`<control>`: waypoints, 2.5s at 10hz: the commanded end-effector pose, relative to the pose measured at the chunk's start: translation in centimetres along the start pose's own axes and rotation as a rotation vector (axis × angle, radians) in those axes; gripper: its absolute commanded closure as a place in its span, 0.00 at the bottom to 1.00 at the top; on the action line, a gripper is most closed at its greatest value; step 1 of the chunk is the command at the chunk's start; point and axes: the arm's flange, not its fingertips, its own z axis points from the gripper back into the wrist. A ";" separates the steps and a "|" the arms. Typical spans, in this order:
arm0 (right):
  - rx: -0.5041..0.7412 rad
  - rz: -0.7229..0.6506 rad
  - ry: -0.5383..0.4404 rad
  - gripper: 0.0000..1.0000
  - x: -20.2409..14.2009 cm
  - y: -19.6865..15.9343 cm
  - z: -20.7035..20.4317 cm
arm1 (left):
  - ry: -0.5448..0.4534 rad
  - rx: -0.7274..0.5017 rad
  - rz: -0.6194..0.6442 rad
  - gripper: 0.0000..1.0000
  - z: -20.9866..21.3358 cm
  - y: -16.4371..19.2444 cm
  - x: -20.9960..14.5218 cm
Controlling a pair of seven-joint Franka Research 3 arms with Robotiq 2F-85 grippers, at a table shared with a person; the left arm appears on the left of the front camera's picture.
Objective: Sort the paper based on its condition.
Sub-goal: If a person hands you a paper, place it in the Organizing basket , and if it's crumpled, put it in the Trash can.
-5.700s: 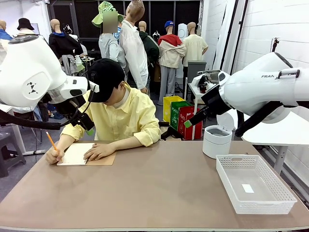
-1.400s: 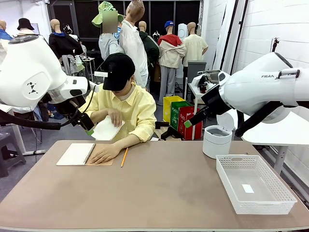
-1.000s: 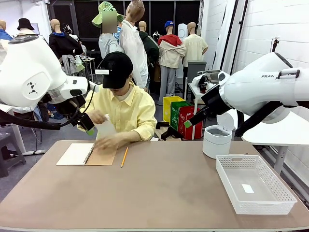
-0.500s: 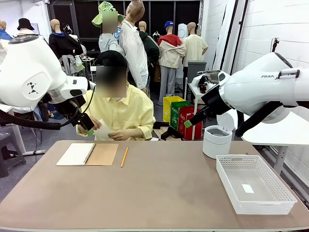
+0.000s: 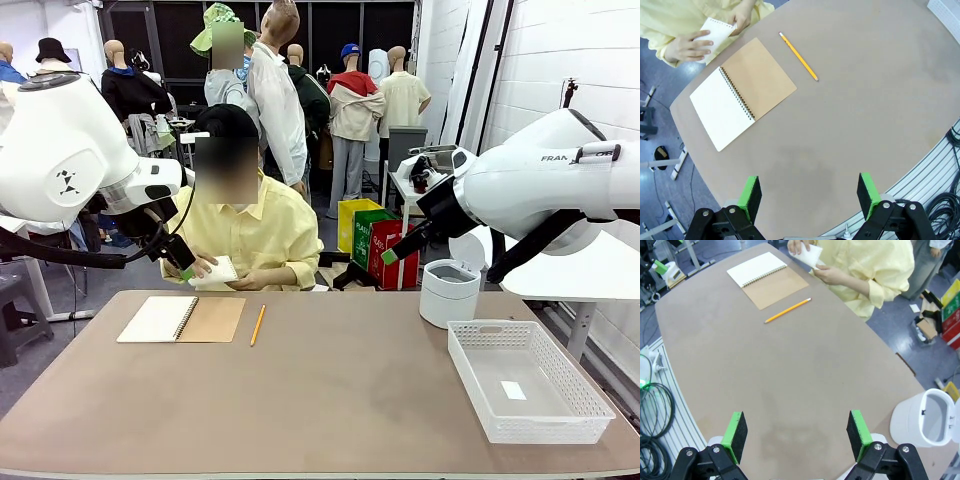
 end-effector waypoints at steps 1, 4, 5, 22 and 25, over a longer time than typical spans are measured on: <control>0.002 0.002 0.008 0.00 0.1 0.0 0.1 | 0.000 0.002 -0.001 0.00 0.0 0.1 0.0; 0.002 0.002 0.008 0.00 0.1 0.0 0.1 | 0.000 0.002 -0.001 0.00 0.0 0.1 0.0; 0.002 0.002 0.008 0.00 0.1 0.0 0.1 | 0.000 0.002 -0.001 0.00 0.0 0.1 0.0; 0.002 0.002 0.008 0.00 0.1 0.0 0.1 | 0.000 0.002 -0.001 0.00 0.0 0.1 0.0; 0.002 0.002 0.008 0.00 0.1 0.0 0.1 | 0.000 0.002 -0.001 0.00 0.0 0.1 0.0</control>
